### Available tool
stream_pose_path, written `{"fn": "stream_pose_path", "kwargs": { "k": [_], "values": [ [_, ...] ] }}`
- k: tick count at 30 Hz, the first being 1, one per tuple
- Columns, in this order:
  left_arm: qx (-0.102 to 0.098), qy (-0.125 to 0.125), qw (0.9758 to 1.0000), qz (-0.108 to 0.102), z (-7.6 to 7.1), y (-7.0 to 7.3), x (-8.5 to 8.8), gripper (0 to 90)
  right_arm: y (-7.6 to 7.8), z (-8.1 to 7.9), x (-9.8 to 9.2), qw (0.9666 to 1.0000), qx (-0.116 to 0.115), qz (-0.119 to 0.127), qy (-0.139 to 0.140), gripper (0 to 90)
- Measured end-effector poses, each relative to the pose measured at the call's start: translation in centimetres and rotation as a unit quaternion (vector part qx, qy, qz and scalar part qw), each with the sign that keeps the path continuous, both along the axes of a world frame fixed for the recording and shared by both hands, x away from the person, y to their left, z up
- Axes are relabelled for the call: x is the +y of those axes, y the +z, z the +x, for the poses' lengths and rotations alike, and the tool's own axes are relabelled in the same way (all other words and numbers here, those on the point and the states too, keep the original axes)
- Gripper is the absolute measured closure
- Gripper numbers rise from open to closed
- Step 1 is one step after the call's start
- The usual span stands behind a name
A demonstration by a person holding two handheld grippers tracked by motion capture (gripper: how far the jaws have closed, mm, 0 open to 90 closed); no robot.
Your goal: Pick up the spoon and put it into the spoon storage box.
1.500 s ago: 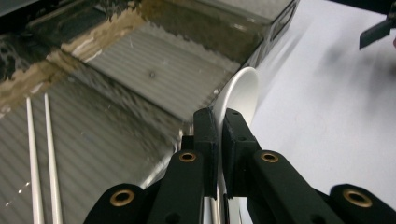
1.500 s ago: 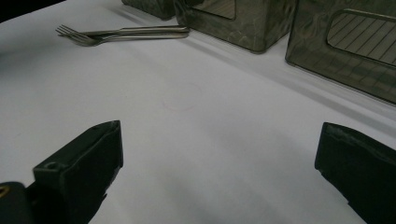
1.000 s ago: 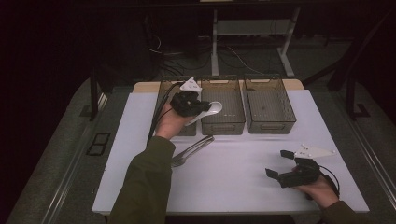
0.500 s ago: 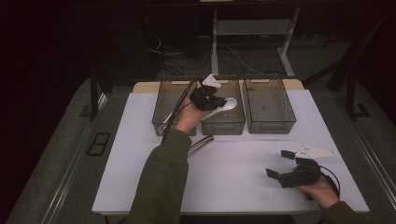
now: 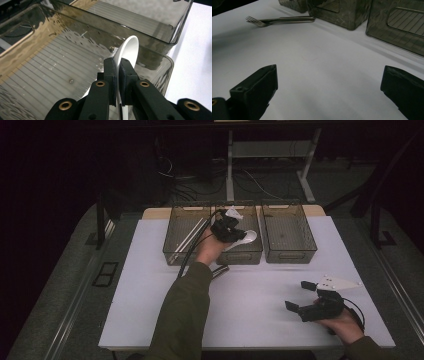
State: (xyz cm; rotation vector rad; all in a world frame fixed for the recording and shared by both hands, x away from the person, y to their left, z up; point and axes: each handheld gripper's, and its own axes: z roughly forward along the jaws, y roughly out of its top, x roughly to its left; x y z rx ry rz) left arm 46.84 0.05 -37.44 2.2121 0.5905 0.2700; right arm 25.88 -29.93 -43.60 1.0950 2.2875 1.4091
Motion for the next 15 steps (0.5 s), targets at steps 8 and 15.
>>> {"fn": "stream_pose_path", "kwargs": {
  "k": [8,15],
  "values": [
    [0.016,-0.003,0.9998,0.010,-0.08,-0.90,-0.03,79.4,0.01,-0.03,0.04,1.0000,0.000,-0.001,0.000,1.1],
    [0.010,0.003,0.9999,-0.009,-0.45,-0.50,0.26,70.7,0.02,-0.03,0.05,1.0000,0.000,-0.001,0.000,1.0]
  ]
}}
